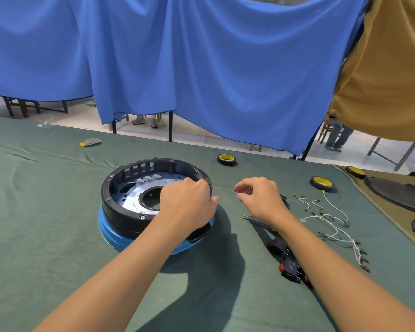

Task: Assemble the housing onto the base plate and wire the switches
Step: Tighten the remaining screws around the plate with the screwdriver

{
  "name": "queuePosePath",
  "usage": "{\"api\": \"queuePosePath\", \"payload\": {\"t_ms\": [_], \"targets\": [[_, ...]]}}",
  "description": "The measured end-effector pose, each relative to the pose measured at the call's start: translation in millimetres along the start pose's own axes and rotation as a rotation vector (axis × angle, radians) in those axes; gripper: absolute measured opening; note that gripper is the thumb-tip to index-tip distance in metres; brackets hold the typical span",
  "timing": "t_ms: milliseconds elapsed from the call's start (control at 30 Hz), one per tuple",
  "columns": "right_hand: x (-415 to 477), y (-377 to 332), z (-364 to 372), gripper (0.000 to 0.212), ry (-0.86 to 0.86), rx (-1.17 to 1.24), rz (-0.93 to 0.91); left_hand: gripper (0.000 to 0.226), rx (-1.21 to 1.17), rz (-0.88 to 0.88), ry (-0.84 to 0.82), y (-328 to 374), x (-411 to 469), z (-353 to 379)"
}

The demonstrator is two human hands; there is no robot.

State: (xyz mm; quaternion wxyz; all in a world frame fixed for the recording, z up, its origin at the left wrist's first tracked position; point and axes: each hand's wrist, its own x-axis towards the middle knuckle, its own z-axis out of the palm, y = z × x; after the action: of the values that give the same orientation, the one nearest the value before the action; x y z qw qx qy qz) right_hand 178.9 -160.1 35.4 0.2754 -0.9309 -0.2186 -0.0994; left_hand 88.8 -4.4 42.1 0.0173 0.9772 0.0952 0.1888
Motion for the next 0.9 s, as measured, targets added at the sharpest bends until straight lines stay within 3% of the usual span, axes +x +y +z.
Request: {"api": "queuePosePath", "payload": {"t_ms": [100, 200, 433, 600, 733, 900], "targets": [[-20, -9, -9, 0.013, 0.029, 0.191, -0.019, 0.035, 0.096, 0.133, 0.045, 1, -6, 8], [-34, -18, -14, 0.018, 0.041, 0.327, -0.046, 0.041, 0.116, 0.213, 0.009, -6, -10, 6], [-47, -38, -18, 0.021, 0.094, 0.367, -0.193, 0.04, -0.004, 0.439, -0.078, -25, -23, -5], [-49, -37, -16, 0.026, 0.067, 0.364, -0.218, 0.053, 0.178, 0.381, 0.076, -14, -25, -6], [-47, -35, -14, 0.025, 0.033, 0.364, -0.233, 0.041, 0.102, 0.327, 0.074, 2, -23, 0], [-45, -34, -17, 0.026, 0.008, 0.37, -0.256, 0.041, 0.056, 0.411, 0.096, -4, -25, 8]]}}
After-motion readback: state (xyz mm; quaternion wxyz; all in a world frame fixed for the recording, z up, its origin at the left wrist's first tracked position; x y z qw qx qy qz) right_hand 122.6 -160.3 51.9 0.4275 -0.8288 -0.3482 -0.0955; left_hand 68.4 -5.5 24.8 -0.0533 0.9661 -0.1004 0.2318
